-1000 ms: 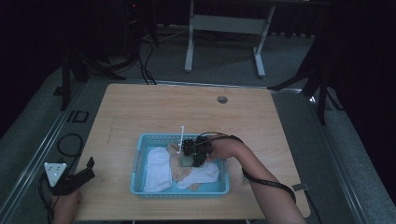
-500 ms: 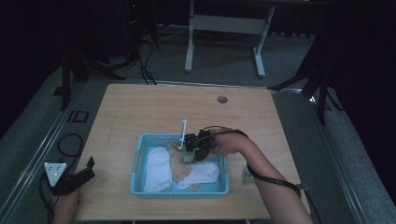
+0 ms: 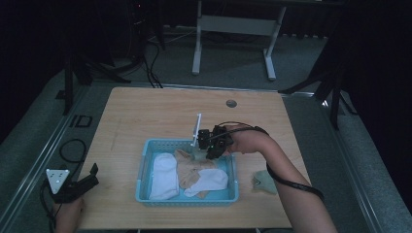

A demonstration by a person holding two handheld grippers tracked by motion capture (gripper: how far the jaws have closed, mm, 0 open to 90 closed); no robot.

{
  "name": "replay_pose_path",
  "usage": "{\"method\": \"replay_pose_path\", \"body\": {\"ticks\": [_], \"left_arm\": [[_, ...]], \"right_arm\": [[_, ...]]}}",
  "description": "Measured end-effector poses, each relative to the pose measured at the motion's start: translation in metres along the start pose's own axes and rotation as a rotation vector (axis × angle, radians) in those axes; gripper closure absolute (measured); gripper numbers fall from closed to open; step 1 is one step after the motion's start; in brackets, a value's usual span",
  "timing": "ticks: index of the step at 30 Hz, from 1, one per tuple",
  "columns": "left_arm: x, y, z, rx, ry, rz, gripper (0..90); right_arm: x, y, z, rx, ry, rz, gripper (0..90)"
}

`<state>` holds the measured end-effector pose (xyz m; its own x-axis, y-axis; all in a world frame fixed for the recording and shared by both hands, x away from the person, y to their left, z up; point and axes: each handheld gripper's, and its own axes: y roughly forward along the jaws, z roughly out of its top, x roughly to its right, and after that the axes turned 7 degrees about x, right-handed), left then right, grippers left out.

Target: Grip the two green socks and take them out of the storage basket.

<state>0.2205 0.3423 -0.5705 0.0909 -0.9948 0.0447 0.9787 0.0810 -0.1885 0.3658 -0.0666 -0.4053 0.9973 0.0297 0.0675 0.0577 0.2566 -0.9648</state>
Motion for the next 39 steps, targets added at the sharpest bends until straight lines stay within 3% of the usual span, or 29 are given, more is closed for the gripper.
{"method": "replay_pose_path", "body": {"ticks": [13,20,21,31,35,39], "left_arm": [[0.000,0.000,0.000,0.000,0.003,0.002,0.3],[0.000,0.000,0.000,-0.001,0.003,0.003,0.3],[0.000,0.000,0.000,-0.001,0.001,0.002,0.3],[0.001,0.000,0.000,-0.006,0.004,0.005,0.4],[0.001,0.000,0.000,-0.007,0.006,0.005,0.4],[0.000,0.000,0.000,-0.009,0.006,0.006,0.4]], "right_arm": [[-0.001,-0.040,-0.023,0.009,0.020,-0.045,83.5],[0.001,-0.059,-0.050,0.006,0.061,-0.066,83.4],[0.003,-0.063,-0.060,0.004,0.080,-0.076,83.4],[0.013,-0.066,-0.110,-0.001,0.176,-0.083,83.5],[0.022,-0.059,-0.137,0.008,0.238,-0.084,83.4],[0.028,-0.054,-0.151,-0.006,0.270,-0.095,83.5]]}}
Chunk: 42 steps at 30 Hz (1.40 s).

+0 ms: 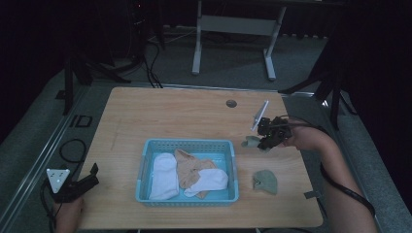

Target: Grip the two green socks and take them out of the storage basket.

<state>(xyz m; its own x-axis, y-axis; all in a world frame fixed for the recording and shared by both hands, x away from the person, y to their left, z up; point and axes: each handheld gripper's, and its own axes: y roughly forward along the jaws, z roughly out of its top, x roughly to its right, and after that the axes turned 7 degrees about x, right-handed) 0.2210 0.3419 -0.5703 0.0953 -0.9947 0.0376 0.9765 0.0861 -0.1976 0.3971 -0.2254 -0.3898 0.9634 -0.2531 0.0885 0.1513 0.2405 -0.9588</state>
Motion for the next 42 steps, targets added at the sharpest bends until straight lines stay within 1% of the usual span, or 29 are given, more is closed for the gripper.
{"method": "replay_pose_path", "body": {"ticks": [1,3,7,12,15,18,19,20,23,24,26,28,29,32,35,39,42], "left_arm": [[0.000,0.000,0.000,0.000,0.000,0.000,0.4],[0.000,0.000,0.000,0.002,0.001,0.001,0.4],[0.000,0.000,0.000,0.001,0.001,0.000,0.4],[0.000,0.000,0.000,0.003,0.003,-0.001,0.3],[0.000,0.000,0.000,0.003,0.002,-0.002,0.3],[0.000,0.000,0.000,0.003,0.002,-0.002,0.3],[0.000,0.000,0.000,0.003,0.002,-0.003,0.4],[0.000,0.000,0.000,0.002,0.001,-0.002,0.3],[0.000,0.000,0.000,0.003,0.001,-0.003,0.3],[0.000,0.000,0.000,0.002,0.001,-0.004,0.3],[0.000,0.000,0.000,0.003,0.001,-0.002,0.4],[0.000,0.000,0.000,0.003,0.002,-0.002,0.3],[0.000,0.000,0.000,0.002,0.002,-0.001,0.4],[0.000,0.000,0.000,0.003,0.002,-0.001,0.3],[0.000,0.000,0.000,0.003,0.003,0.000,0.4],[0.000,0.000,0.000,0.001,0.003,0.001,0.4],[0.000,0.000,0.000,0.002,0.003,0.001,0.4]], "right_arm": [[0.004,0.005,-0.006,-0.007,0.018,-0.003,83.4],[0.009,0.011,-0.011,-0.013,0.024,0.001,83.4],[0.016,0.025,-0.022,-0.023,0.049,0.007,83.4],[0.025,0.043,-0.028,-0.001,0.080,-0.017,83.4],[0.028,0.057,-0.031,-0.002,0.096,-0.024,83.4],[0.030,0.074,-0.034,-0.015,0.110,-0.016,83.3],[0.031,0.080,-0.035,-0.020,0.123,-0.010,83.3],[0.031,0.085,-0.036,-0.029,0.124,0.000,82.7],[0.029,0.096,-0.038,-0.048,0.135,0.022,74.9],[0.029,0.097,-0.039,-0.047,0.141,0.025,72.6],[0.028,0.096,-0.040,-0.043,0.145,0.029,64.4],[0.026,0.093,-0.041,-0.022,0.148,0.030,63.9],[0.025,0.091,-0.042,-0.010,0.152,0.028,61.4],[0.024,0.084,-0.047,0.007,0.170,0.008,59.6],[0.022,0.081,-0.054,0.011,0.184,-0.001,56.5],[0.021,0.078,-0.066,0.017,0.208,0.001,51.7],[0.018,0.077,-0.076,0.028,0.224,-0.008,50.6]]}}
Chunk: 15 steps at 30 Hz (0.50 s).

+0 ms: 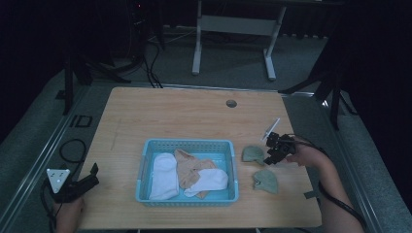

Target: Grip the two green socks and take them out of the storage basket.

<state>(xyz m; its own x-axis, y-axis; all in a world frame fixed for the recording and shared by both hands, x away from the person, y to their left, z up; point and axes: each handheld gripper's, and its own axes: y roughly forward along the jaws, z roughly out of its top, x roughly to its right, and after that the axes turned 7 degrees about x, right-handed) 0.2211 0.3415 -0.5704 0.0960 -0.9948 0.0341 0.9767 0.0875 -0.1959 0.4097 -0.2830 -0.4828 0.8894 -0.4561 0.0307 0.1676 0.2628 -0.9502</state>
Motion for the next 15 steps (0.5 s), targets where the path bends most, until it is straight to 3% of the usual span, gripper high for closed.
{"method": "replay_pose_path", "body": {"ticks": [4,10,15], "left_arm": [[0.000,0.000,0.000,0.001,0.002,0.002,0.3],[0.000,0.000,0.000,0.000,0.003,0.001,0.3],[0.000,0.000,0.000,0.000,0.004,0.002,0.3]], "right_arm": [[0.002,-0.002,-0.016,0.012,0.034,-0.008,46.9],[0.006,-0.006,-0.040,0.075,0.116,-0.026,43.9],[0.005,-0.002,-0.056,0.077,0.145,-0.041,37.9]]}}
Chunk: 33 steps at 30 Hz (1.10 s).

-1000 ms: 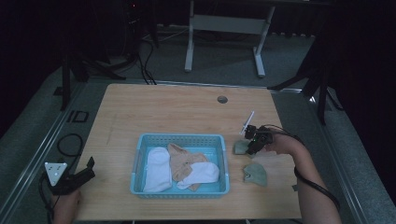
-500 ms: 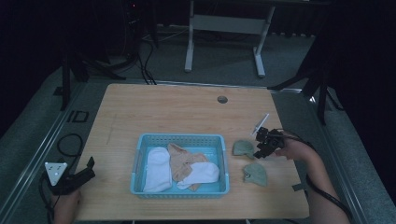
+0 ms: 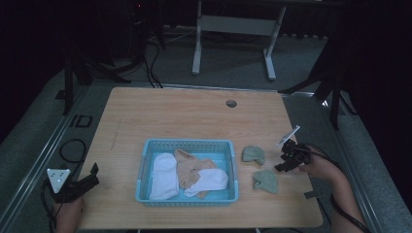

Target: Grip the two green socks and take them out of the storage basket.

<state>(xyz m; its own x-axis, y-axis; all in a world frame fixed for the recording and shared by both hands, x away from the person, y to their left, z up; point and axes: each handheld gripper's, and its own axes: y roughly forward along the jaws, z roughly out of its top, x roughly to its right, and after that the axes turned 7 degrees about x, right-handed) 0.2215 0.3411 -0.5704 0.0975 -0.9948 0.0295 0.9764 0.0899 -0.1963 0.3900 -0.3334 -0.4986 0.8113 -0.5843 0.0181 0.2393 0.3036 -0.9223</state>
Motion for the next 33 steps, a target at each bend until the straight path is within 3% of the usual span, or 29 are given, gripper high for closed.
{"method": "replay_pose_path", "body": {"ticks": [5,9,15,20,26,29,33], "left_arm": [[0.000,0.000,0.000,0.000,0.000,0.000,0.3],[0.000,0.000,0.000,0.000,0.000,-0.001,0.4],[0.000,0.000,0.000,-0.002,0.002,-0.004,0.3],[0.000,0.000,0.000,0.000,0.000,-0.003,0.4],[0.000,0.000,0.000,0.000,0.001,-0.003,0.4],[0.000,0.000,0.000,0.000,0.000,-0.003,0.4],[0.000,0.000,0.000,-0.002,-0.001,-0.002,0.3]], "right_arm": [[0.006,0.006,-0.012,0.009,0.068,0.007,32.2],[0.009,0.011,-0.019,0.008,0.099,-0.040,26.8],[0.012,0.010,-0.034,0.102,0.170,-0.028,14.0],[0.013,0.011,-0.048,0.176,0.229,-0.065,12.5],[0.016,0.013,-0.064,0.277,0.372,-0.087,10.9],[0.015,0.013,-0.073,0.342,0.409,-0.103,10.9],[0.011,0.016,-0.080,0.355,0.432,-0.117,10.9]]}}
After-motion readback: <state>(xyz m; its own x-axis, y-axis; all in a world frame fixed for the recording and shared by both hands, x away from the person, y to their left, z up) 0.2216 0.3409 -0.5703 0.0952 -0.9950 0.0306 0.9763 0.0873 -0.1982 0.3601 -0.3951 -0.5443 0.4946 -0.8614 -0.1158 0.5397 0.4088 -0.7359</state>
